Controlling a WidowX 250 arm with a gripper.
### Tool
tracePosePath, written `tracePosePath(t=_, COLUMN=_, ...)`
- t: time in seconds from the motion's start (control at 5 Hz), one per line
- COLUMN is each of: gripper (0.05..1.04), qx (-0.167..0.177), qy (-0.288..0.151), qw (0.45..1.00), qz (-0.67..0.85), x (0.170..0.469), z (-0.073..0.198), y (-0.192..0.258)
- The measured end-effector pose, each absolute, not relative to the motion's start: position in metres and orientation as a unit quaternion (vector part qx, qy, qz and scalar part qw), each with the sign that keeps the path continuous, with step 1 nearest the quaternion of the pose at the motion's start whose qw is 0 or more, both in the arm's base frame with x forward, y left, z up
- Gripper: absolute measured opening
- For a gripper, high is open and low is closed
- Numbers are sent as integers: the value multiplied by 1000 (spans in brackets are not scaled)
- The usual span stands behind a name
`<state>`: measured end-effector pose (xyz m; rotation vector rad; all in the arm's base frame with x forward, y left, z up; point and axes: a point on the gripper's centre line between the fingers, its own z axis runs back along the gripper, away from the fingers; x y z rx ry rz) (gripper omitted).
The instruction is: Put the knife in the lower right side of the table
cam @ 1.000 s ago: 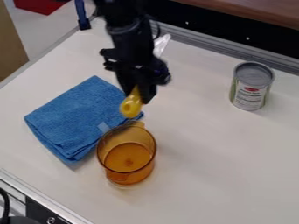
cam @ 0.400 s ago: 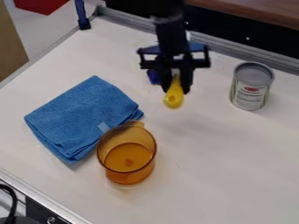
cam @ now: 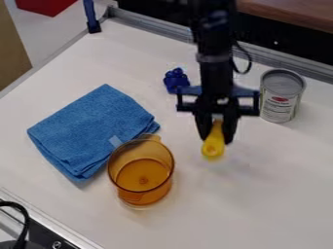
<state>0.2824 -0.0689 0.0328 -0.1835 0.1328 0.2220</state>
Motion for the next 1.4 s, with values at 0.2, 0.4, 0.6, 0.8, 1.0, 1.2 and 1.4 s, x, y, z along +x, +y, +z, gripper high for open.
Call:
tracePosePath(t=0.2, gripper=349, qx=-108, qy=87, qw=983, qz=122, x=268, z=27, y=-87)
tracePosePath(t=0.4, gripper=349, qx=-87, qy=83, qw=987, qz=111, x=245, z=5, y=-96)
tracePosePath(t=0.6, gripper=349, qx=-93, qy=97, qw=985, qz=105, x=230, z=-9, y=-104)
tracePosePath(t=0.8, gripper=349, qx=-73, qy=112, qw=987, qz=86, x=224, z=-25, y=-103)
tracePosePath(t=1.0, gripper=358, qx=-64, qy=112, qw=988, qz=87, x=224, z=-27, y=-103)
tracePosePath(t=1.2, gripper=426, qx=-61, qy=120, qw=988, qz=80, x=223, z=-25, y=-100)
tracePosePath(t=1.4, gripper=717, qx=-65, qy=132, qw=984, qz=96, x=222, z=-20, y=-93)
